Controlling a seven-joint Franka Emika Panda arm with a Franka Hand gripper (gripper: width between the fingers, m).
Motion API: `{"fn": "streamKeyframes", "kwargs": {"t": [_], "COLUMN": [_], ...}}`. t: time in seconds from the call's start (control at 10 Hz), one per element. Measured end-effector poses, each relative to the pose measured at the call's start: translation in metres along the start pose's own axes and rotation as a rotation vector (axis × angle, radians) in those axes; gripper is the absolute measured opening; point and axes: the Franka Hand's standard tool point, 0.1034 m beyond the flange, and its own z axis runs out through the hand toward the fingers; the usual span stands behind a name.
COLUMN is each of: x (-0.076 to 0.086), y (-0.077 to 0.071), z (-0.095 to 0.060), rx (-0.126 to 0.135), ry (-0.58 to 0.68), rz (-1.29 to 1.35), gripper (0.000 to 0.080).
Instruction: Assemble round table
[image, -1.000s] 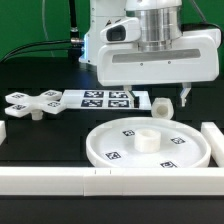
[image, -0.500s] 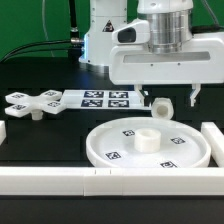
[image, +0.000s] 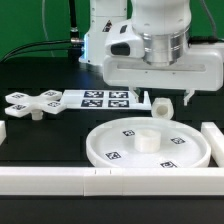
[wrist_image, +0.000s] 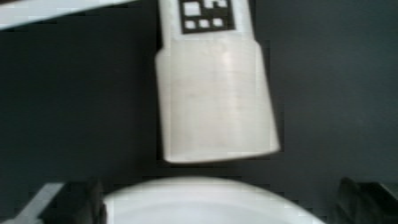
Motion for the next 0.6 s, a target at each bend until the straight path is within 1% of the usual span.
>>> {"fn": "streamKeyframes", "kwargs": {"t": [0.1,0.3,0.4,0.5,0.6], "x": [-0.002,0.0,-0.004,-0.002,0.003], "y": [0.001,0.001,0.004,0.006,0.006], "z": [0.003,0.004,0.008,0.013,0.016], "rx": [0.002,-0.004,-0.01,-0.014,-0.015], "ry": [-0.077,-0.176,-0.254,-0.324,-0.365], "rz": [0.013,0.009,0.014,0.017,0.015], "gripper": [0.0649,0.0649,0.0649,0.0649,0.0649]}}
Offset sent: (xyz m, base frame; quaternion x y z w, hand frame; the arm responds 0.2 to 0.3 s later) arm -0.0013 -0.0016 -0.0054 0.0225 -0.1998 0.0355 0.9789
